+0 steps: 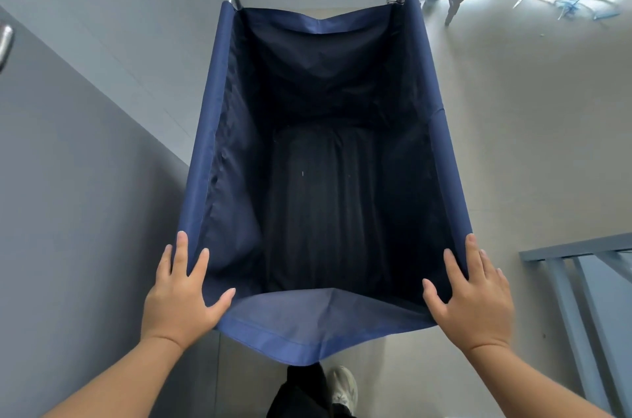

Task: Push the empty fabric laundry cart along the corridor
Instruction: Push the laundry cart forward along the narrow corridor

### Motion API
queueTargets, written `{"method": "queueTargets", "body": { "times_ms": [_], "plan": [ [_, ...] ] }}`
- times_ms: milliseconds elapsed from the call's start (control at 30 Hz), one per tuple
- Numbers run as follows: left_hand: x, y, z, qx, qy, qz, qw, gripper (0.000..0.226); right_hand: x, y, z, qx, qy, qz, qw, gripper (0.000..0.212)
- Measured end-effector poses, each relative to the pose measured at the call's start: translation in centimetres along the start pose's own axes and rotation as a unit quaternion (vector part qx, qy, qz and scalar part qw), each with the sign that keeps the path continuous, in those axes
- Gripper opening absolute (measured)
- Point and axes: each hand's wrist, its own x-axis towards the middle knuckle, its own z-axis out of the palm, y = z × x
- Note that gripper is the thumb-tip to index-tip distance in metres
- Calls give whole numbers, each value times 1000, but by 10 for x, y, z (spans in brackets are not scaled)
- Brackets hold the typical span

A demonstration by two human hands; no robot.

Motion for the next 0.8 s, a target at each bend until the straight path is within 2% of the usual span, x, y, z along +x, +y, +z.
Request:
{"method": "queueTargets", "body": {
  "times_ms": [100,800],
  "plan": [
    [18,3,-4,-4,3,2,1000,87,19,0,2,3,6,-2,1000,62],
    [154,19,-33,7,46,22,999,87,161,-6,9,-47,-9,8,999,66]
  ]
}}
